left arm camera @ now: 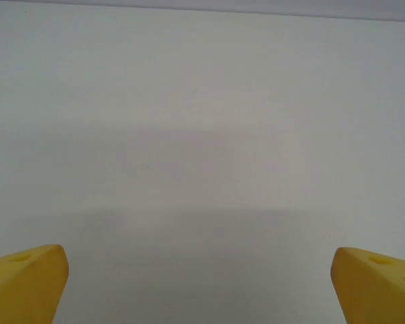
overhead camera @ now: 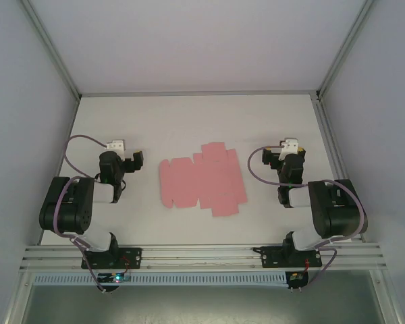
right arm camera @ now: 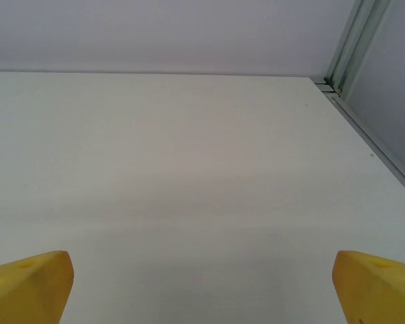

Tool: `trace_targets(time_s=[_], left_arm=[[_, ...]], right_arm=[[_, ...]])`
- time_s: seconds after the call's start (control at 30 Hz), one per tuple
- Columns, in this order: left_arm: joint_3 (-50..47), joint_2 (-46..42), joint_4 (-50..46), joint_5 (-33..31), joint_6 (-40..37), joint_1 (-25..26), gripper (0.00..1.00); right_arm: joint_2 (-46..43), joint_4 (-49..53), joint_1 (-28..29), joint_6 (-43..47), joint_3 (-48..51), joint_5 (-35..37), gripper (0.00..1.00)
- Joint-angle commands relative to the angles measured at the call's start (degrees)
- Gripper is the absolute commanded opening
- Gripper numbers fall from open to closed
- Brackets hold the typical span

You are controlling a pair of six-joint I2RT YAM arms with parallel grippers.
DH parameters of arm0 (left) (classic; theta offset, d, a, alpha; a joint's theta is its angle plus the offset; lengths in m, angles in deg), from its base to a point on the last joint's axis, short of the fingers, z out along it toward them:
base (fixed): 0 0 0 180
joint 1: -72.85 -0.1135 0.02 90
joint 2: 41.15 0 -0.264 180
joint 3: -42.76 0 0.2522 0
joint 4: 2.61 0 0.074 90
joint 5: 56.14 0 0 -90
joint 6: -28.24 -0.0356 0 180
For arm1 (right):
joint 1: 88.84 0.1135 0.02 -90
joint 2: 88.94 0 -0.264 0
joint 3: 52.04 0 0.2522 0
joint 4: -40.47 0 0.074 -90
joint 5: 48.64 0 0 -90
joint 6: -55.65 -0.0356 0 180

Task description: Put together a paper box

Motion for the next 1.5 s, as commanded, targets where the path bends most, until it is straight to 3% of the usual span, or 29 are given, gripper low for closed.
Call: trace_targets(time_s=[0.0, 0.57, 0.67, 0.77, 0.83, 0.9, 1.0, 1.03, 1.1, 1.23, 1.47], left_arm=[[1.0, -0.8, 0.0, 0.5, -1.3, -0.1, 1.0], [1.7, -0.8, -0.5, 0.0, -1.3, 0.1, 1.0], [6.6, -6.1, -13.8, -2.0, -0.4, 0.2, 1.0], [14.4, -13.2, -33.5, -2.7, 3.8, 0.1, 1.0], [19.6, -15.6, -46.5, -1.1, 9.0, 0.3, 1.0], [22.5, -16.4, -54.9, 1.8, 16.7, 0.4, 1.0], [23.7, -16.9, -61.3, 13.7, 21.5, 1.5, 1.0], [23.4, -17.2, -62.5, 14.2, 23.3, 2.6, 1.0], [21.0, -17.8, -62.4, 16.7, 27.4, 5.1, 1.0], [17.2, -16.5, -60.2, 24.3, 30.2, 8.2, 1.0], [15.4, -14.5, -58.5, 31.0, 27.6, 8.7, 1.0]], right_arm=[[-0.4, -1.2, 0.0, -0.9, -0.8, 0.3, 0.98], [-1.3, 0.4, -0.8, -2.0, -1.5, -0.4, 0.98], [-7.1, 9.7, -0.8, -2.4, -3.8, 1.6, 0.98], [-13.6, 28.1, 0.8, -6.3, -9.6, 2.8, 0.98], [-15.6, 39.1, 5.0, -5.7, -13.6, 4.1, 0.93], [-16.6, 52.2, 11.3, -8.0, -19.4, 10.4, 0.87], [-15.7, 65.7, 16.8, -14.8, -26.3, 8.9, 0.81], [-15.2, 67.8, 18.0, -17.8, -27.2, 5.9, 0.79], [-13.6, 68.1, 21.3, -21.9, -27.3, -1.0, 0.74], [-7.7, 67.5, 27.9, -28.1, -26.5, 0.2, 0.67], [2.6, 67.6, 28.6, -32.2, -26.8, -2.6, 0.54]])
